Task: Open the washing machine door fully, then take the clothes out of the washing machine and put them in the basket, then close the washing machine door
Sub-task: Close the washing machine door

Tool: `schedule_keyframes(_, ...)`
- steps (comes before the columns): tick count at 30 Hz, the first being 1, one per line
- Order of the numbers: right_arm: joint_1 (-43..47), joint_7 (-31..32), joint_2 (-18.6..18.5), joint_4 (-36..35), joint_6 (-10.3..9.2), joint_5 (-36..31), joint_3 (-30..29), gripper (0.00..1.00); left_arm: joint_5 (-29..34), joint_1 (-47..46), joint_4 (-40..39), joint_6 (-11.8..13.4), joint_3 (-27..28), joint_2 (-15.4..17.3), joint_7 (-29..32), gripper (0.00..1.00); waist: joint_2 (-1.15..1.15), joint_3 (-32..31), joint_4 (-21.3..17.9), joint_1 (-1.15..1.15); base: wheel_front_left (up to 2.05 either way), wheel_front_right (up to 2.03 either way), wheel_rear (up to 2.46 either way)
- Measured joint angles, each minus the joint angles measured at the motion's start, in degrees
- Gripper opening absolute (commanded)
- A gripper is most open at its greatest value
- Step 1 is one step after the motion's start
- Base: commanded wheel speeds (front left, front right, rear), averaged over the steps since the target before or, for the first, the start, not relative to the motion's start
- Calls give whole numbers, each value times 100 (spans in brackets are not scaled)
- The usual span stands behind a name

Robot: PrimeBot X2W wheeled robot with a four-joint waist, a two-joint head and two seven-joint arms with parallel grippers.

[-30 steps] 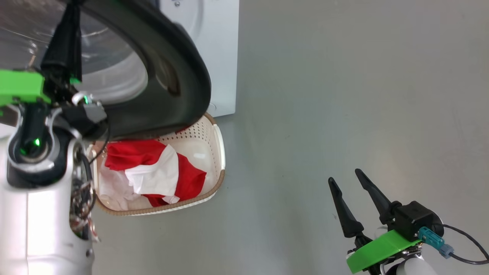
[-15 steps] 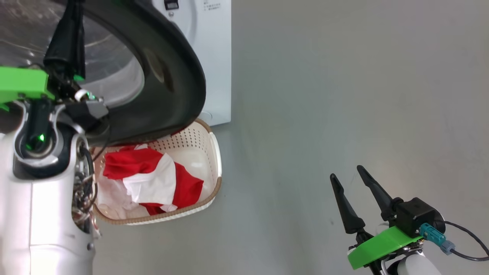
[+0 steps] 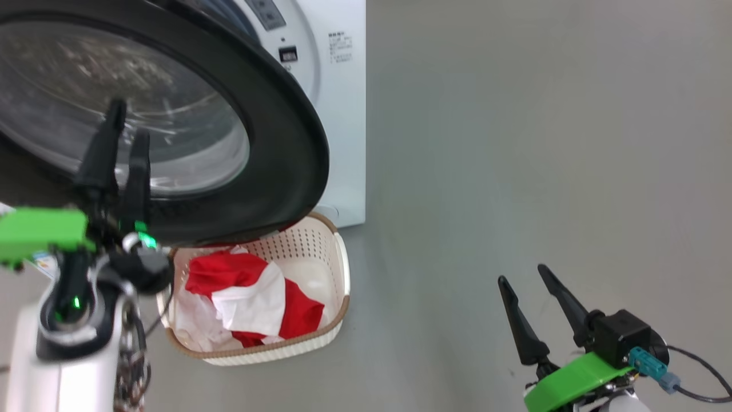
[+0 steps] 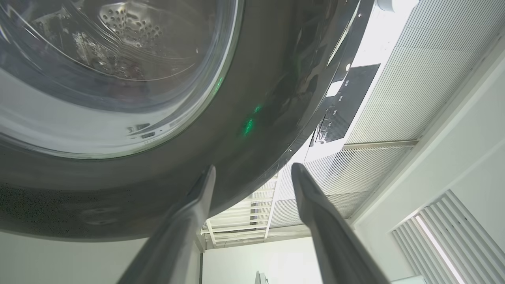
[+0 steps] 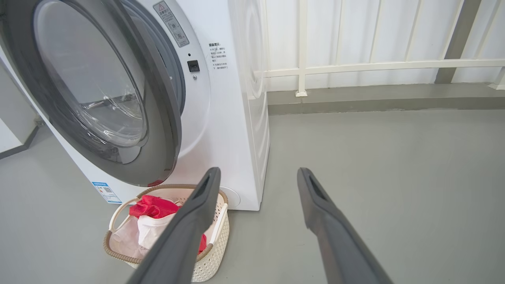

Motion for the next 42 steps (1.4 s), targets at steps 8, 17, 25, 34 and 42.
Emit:
schedule_keyframes(8, 223, 0, 1, 41, 0, 0, -65, 100, 839, 1116, -567, -706, -165, 293, -219, 100, 0, -386, 99, 0, 0, 0, 0)
schedule_keyframes(17, 430, 0, 11, 25, 0, -1, -202, 100, 3007, 2521, -996, -1321, -917, 913, -1228, 100, 0, -738, 270, 0, 0, 0, 0)
schedule_keyframes(25, 499, 0, 18, -180, 0, -110, -309, 100, 4415, 3334, -875, -1363, -1327, 1288, -2183, 100, 0, -875, 378, 0, 0, 0, 0)
schedule_keyframes(34, 677, 0, 24, -367, 0, -111, -504, 100, 6258, 3815, -878, -1365, -926, 1126, -2235, 100, 0, -1007, 389, 0, 0, 0, 0)
schedule_keyframes(42, 701, 0, 29, -441, 0, -111, -586, 100, 7714, 4053, -890, -1369, -452, 948, -2236, 100, 0, -1099, 353, 0, 0, 0, 0)
